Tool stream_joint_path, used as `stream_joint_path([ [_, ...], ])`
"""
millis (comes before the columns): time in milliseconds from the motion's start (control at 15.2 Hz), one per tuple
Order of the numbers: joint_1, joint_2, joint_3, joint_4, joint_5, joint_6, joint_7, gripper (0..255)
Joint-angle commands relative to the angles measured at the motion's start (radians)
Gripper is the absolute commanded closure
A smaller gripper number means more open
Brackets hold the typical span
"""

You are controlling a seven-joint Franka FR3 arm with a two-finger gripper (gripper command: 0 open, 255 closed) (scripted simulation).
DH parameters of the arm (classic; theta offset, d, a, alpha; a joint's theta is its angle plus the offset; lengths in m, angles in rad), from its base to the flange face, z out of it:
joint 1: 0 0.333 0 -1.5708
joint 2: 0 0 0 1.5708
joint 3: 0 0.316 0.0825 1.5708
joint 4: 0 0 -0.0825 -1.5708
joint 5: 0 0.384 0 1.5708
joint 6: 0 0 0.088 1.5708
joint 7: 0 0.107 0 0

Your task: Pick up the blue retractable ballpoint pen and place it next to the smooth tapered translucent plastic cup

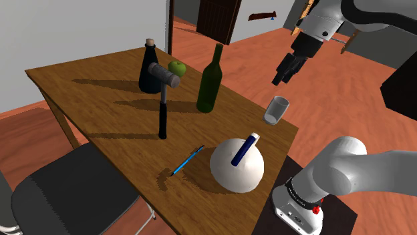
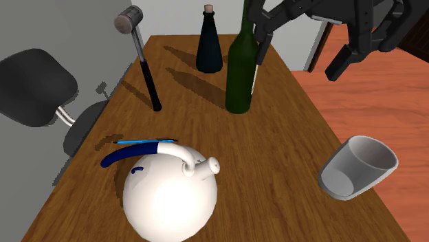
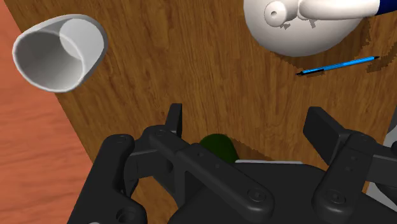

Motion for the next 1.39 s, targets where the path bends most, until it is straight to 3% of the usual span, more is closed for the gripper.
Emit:
stream_joint_path([
  [0, 0.0, 0.0, 0.0, 0.0, 0.0, 0.0, 0.0, 0],
  [660, -0.054, -0.134, 0.313, -0.212, 0.21, 0.091, 0.53, 0],
  [1320, -0.104, -0.016, 0.671, -0.219, 0.435, 0.258, 1.066, 0],
])
